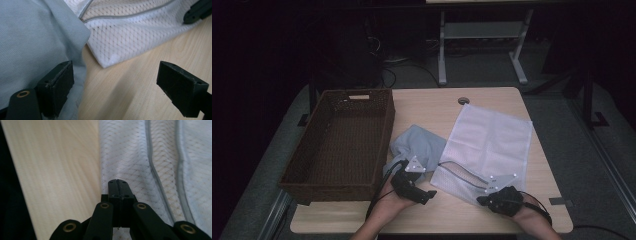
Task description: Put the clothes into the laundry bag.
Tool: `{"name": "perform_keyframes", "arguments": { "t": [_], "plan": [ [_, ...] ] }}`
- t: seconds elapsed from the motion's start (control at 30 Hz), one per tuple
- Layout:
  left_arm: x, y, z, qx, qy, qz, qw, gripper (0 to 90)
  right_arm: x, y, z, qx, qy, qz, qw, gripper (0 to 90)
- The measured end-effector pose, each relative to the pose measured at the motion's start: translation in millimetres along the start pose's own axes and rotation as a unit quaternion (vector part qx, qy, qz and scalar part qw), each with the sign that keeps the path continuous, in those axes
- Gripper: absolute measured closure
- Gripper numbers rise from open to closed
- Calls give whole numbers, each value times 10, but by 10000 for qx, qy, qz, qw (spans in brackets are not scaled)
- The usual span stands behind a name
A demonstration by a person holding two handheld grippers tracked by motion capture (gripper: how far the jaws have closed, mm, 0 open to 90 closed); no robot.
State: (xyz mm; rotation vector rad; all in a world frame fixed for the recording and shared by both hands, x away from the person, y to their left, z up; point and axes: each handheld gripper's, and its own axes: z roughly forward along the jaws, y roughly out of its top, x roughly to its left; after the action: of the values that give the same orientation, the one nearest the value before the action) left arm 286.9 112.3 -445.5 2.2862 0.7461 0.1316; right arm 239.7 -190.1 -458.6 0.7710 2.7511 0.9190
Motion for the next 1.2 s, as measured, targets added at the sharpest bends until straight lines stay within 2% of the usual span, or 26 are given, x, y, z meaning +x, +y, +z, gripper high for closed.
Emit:
{"name": "perform_keyframes", "arguments": {
  "t": [0.23, 0.3, 0.37, 0.43, 0.53, 0.63, 0.7, 0.83, 0.9, 0.97, 1.2],
  "plan": [
    [3, 0, -2, 15, 6, 29, 10000, 136, 158, 68, 60, -27, 241, -309, 9992, 895],
    [6, -1, -3, 15, -5, 25, 10000, 136, 161, 73, 55, -34, 278, -295, 9992, 887],
    [7, -2, -4, 12, -17, 22, 10000, 136, 139, 81, 8, -155, 319, -223, 9991, 862],
    [9, -2, -4, 17, -22, 11, 10000, 136, 91, 113, -78, -307, 279, -126, 9991, 810],
    [8, -1, 0, 13, -23, 1, 10000, 136, -4, 169, -161, -394, 111, -89, 9991, 715],
    [8, -5, -2, 11, -25, 4, 10000, 136, -137, 197, -161, -422, 126, 18, 9990, 572],
    [9, -6, 0, 16, -30, 4, 10000, 136, -202, 218, -138, -397, 123, 76, 9991, 543],
    [12, -3, -1, 18, -42, -10, 10000, 136, -347, 314, -35, -259, 218, 155, 9993, 523],
    [13, -4, -1, 29, -44, -15, 10000, 136, -398, 348, -2, -214, 145, 117, 9996, 524],
    [14, -4, -2, 29, -51, -12, 10000, 136, -467, 369, 32, -196, 136, 178, 9996, 539],
    [19, -7, 0, 37, -63, -5, 10000, 137, -523, 322, 135, -192, 28, 242, 9995, 576]
  ]
}}
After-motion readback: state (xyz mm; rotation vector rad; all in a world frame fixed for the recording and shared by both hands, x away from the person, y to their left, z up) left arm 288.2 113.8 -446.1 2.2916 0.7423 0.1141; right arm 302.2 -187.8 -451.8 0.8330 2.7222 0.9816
